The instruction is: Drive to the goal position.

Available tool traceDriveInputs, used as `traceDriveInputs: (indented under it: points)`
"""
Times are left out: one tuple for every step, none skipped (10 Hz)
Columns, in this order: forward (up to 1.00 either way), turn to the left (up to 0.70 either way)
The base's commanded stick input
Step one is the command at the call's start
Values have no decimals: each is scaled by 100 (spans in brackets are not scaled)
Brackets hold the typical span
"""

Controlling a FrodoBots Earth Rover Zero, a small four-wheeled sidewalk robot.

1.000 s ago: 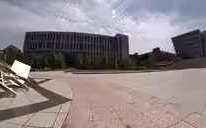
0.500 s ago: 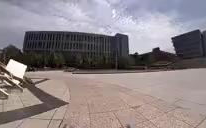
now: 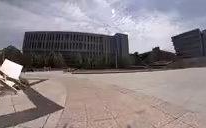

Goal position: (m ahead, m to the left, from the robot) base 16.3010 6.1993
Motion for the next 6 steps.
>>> traceDriveInputs:
  points:
    - [45, 0]
    - [45, 0]
    - [45, 0]
    - [45, 0]
    - [45, 0]
    - [45, 0]
